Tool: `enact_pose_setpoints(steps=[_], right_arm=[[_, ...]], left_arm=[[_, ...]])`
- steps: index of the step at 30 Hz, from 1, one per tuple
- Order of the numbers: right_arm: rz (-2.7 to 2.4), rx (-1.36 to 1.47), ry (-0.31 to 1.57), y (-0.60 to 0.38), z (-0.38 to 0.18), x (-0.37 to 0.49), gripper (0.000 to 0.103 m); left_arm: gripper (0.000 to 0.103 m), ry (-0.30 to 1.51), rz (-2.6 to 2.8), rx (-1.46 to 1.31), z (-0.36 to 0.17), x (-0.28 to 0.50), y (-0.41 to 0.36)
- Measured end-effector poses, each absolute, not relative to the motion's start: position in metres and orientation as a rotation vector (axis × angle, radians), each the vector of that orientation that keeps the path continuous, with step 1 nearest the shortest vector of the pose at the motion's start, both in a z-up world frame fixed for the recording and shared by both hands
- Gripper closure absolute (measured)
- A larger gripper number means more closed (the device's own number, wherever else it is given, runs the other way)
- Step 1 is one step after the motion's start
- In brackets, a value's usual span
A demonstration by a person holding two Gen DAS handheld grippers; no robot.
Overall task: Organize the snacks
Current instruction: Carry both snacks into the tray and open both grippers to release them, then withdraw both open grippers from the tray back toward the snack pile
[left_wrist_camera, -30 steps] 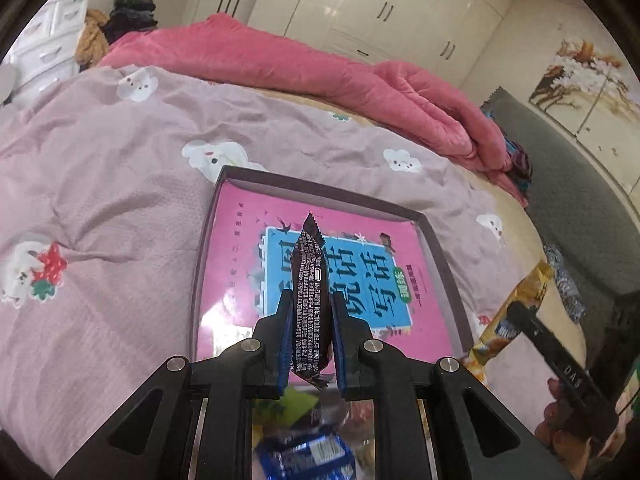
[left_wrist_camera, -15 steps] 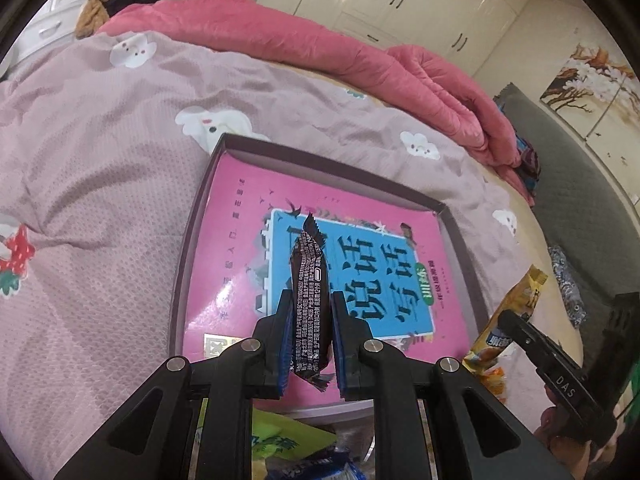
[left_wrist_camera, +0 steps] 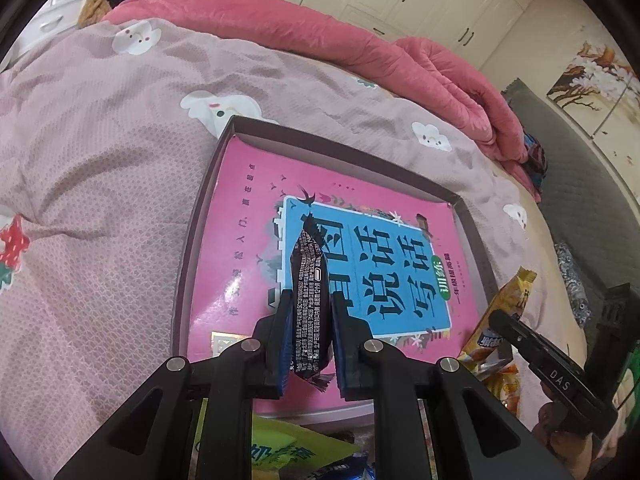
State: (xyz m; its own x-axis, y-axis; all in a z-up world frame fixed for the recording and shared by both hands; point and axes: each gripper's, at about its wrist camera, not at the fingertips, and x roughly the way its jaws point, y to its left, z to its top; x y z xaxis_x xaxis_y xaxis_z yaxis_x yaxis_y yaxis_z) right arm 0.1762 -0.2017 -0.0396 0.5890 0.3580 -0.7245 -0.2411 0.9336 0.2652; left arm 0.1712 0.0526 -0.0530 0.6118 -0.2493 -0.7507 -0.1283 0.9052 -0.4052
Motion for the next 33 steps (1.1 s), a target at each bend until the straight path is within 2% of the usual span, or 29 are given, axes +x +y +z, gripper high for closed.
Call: enact_pose_setpoints(steps=[11, 14, 16, 21, 30, 33], right_arm=[[0.329, 0.198, 0.884, -0.208, -0.042, 0.179, 0.086], [0.321, 0.198, 0.880, -0.208, -0.041, 0.179, 0.080], [0.321, 0.199, 0.879, -0.208, -0.041, 0.178, 0.073], [0.312, 0.204, 0.876, -0.209, -0.040, 0.176, 0.073], [0.310, 0.218, 0.862, -0.214, -0.036, 0.176, 0.072], [0.316, 0.225, 0.847, -0.215, -0.033, 0.174, 0.069]], left_arm=[[0.085, 0.942, -0.051, -0.435, -0.062, 0.177, 0.053], [0.085, 0.943, -0.045, -0.436, -0.062, 0.177, 0.054], [0.085, 0.940, -0.043, -0.440, -0.061, 0.176, 0.055], [0.084, 0.936, -0.039, -0.448, -0.060, 0.175, 0.058], [0.068, 0.917, -0.033, -0.450, -0.052, 0.171, 0.061], [0.064, 0.908, -0.035, -0.461, -0.049, 0.168, 0.063]])
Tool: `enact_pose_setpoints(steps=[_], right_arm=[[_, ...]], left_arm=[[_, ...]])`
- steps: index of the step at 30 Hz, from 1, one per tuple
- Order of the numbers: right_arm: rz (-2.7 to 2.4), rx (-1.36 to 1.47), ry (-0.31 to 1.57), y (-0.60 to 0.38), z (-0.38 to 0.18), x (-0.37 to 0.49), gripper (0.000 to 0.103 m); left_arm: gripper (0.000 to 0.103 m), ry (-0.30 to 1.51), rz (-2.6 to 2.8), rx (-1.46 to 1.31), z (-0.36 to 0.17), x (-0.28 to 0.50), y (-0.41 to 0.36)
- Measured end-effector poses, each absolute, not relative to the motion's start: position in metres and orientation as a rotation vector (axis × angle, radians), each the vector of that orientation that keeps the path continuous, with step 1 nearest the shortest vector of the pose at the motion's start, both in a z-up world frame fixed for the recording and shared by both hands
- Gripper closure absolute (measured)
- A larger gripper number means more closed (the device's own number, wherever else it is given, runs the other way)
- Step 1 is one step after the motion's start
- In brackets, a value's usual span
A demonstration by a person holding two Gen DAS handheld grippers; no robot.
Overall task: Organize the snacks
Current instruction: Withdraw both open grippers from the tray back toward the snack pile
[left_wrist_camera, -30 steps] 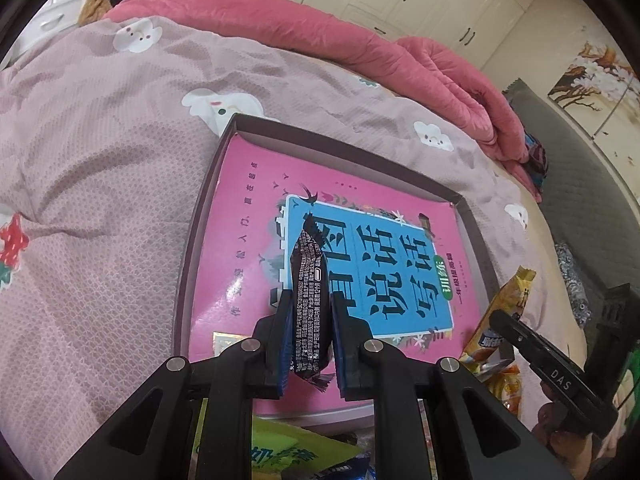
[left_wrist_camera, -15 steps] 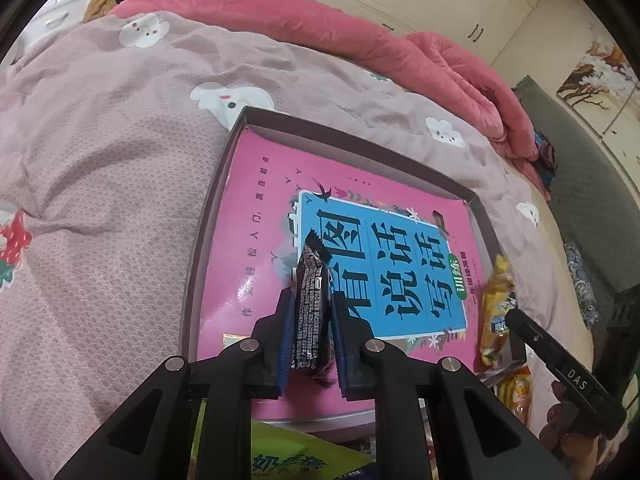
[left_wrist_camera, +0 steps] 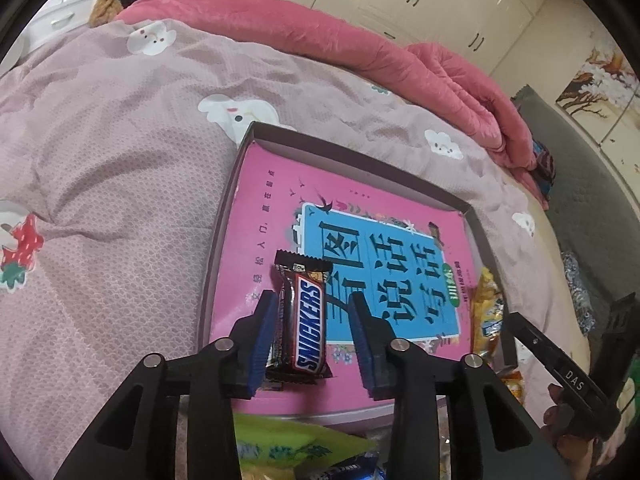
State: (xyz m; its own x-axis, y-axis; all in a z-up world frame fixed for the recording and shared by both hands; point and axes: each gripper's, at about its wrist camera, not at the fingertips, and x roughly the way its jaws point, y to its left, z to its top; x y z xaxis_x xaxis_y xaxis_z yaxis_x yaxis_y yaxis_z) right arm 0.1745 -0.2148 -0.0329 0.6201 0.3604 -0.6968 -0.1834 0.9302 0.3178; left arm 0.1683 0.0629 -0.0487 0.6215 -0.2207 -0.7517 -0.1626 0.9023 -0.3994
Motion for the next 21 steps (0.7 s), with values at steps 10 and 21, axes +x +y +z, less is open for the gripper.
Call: enact_pose_setpoints(steps=[10, 21], right_arm=[[0.357, 0.230, 0.785, -0.215, -0.018, 0.165, 0.061], [0.397, 0.168, 0.711, -0.206, -0.001, 0.150, 0.049]], left_arm=[[0.048, 0.856, -0.038, -0.448, -0.028, 0.157, 0.067], [0.039, 0.818, -0.026, -0.408, -0.008, 0.140, 0.070]])
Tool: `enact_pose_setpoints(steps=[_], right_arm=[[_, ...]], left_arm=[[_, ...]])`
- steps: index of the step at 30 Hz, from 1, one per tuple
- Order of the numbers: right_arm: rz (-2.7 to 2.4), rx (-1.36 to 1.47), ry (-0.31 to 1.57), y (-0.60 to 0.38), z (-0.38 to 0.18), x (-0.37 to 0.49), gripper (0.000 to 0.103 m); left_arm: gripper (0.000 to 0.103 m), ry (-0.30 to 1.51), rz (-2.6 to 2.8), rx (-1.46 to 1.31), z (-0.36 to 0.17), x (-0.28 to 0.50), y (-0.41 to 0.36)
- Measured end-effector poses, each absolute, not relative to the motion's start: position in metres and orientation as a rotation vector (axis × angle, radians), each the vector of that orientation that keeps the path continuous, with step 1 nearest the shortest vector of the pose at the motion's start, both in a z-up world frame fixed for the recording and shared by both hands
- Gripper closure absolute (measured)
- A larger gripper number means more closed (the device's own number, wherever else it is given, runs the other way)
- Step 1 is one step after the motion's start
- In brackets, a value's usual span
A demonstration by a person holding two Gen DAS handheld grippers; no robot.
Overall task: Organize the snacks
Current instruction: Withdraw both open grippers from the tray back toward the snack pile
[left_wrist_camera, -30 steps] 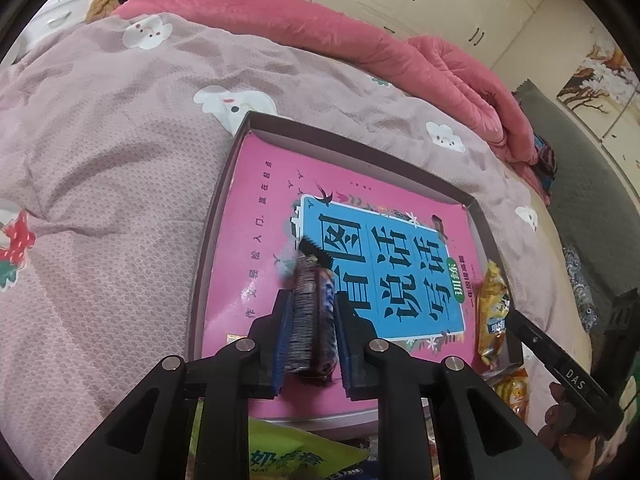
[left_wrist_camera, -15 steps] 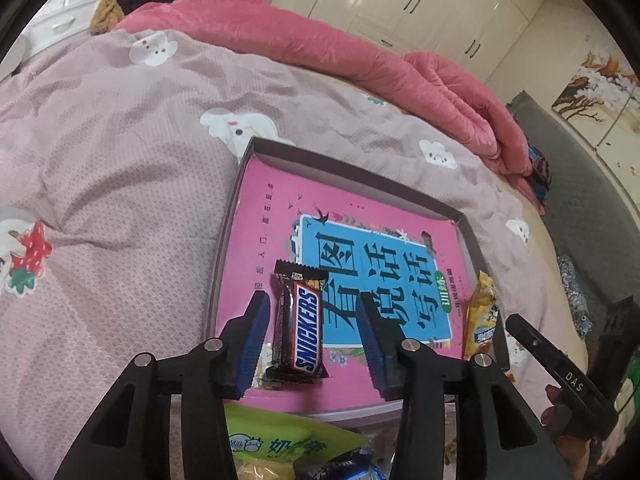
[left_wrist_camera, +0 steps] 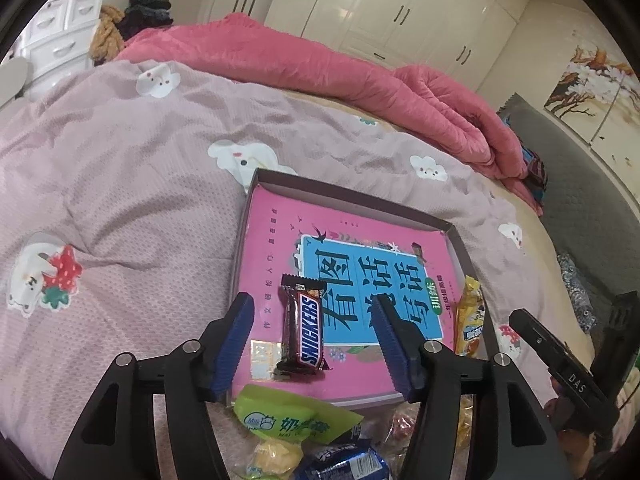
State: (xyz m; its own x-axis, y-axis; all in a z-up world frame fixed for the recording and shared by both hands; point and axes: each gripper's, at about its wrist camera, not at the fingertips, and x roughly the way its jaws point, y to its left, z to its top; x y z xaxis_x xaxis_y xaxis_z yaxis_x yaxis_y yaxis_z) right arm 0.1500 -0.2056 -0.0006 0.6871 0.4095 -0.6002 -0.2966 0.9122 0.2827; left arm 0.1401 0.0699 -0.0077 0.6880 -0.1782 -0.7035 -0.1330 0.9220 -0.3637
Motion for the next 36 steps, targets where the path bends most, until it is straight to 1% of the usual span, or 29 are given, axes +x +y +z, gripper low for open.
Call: enact_pose_setpoints(steps=[2, 4, 10, 15, 19, 22, 36], right_arm=[[0.408, 0.151, 0.691, -0.203, 0.003, 0.146, 0.046], [0.416, 0.132, 0.671, -0.201, 0.007, 0.140, 0.043], [0.438, 0.090, 0.636, -0.197, 0.014, 0.128, 0.037], [0.443, 0.056, 0.623, -0.193, 0.016, 0.119, 0.036], [0.448, 0.036, 0.613, -0.190, 0.018, 0.113, 0.033], [0.456, 0.025, 0.606, -0.189, 0.019, 0.107, 0.032], [0.489, -0.011, 0.619, -0.191, 0.019, 0.079, 0.027]], left_arm=[[0.035, 0.810, -0.027, -0.408, -0.005, 0.136, 0.071], [0.034, 0.805, -0.025, -0.404, -0.002, 0.132, 0.072], [0.032, 0.798, -0.013, -0.380, 0.003, 0.122, 0.072], [0.032, 0.800, -0.014, -0.366, 0.005, 0.114, 0.072], [0.031, 0.802, -0.002, -0.351, 0.006, 0.108, 0.073], [0.027, 0.804, 0.007, -0.337, 0.006, 0.103, 0.074], [0.027, 0.836, 0.014, -0.302, 0.000, 0.083, 0.076]])
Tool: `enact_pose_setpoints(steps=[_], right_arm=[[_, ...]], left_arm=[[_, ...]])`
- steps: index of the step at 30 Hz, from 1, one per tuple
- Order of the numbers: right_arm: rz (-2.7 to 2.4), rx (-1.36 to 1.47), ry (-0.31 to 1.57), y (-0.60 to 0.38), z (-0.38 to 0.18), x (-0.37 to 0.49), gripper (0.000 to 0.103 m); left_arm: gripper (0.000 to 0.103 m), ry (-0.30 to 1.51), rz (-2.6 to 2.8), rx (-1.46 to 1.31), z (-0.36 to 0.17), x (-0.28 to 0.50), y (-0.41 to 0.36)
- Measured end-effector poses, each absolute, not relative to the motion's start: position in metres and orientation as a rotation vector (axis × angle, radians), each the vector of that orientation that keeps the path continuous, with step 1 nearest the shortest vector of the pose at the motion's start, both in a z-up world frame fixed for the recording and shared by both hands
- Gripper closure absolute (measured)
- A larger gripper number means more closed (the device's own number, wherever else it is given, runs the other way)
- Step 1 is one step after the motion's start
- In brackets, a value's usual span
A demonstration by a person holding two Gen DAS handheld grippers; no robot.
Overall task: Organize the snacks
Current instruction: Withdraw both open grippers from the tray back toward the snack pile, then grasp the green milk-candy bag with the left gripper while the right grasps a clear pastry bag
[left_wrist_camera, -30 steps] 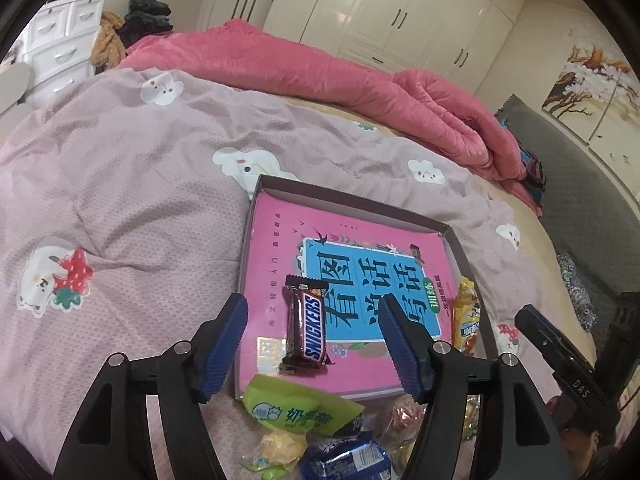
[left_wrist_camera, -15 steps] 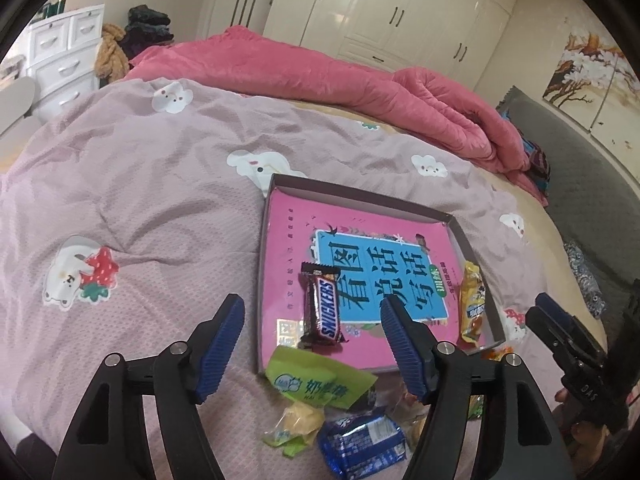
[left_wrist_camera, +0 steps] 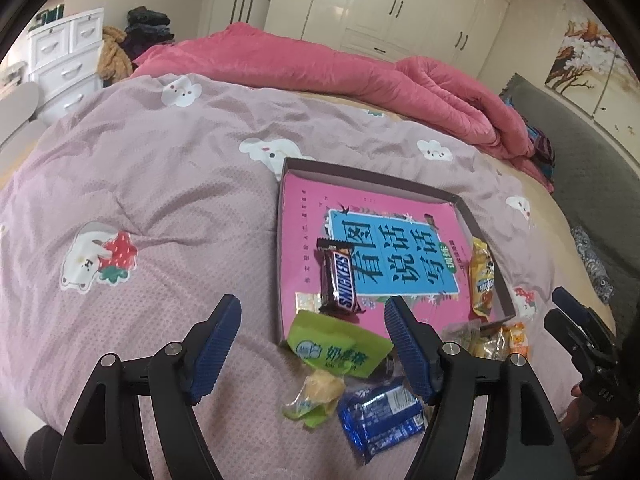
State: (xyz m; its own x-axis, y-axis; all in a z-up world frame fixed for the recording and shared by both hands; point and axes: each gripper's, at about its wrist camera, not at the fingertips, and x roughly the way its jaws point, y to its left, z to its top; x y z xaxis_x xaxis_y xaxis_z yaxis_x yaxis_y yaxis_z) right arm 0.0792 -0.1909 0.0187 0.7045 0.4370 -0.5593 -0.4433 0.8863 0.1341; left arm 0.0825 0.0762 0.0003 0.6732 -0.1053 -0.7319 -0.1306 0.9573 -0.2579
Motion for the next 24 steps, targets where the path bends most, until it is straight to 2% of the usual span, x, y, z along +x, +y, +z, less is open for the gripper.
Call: enact_pose_setpoints(steps=[11, 15, 24], right_arm=[[0.505, -0.072, 0.639, -0.182, 0.013, 0.064, 0.025], [0.527, -0.104, 0.667, -0.177, 0.006, 0.062, 0.020], [0.544, -0.231, 0.722, -0.156, -0.016, 0.053, 0.020]], left_arm=[[0.027, 0.861, 0.012, -0.255, -0.004, 0.068, 0.071], [0.027, 0.898, 0.004, -0.232, -0.012, 0.065, 0.067], [0.027, 0.960, -0.027, -0.209, -0.029, 0.060, 0.059]])
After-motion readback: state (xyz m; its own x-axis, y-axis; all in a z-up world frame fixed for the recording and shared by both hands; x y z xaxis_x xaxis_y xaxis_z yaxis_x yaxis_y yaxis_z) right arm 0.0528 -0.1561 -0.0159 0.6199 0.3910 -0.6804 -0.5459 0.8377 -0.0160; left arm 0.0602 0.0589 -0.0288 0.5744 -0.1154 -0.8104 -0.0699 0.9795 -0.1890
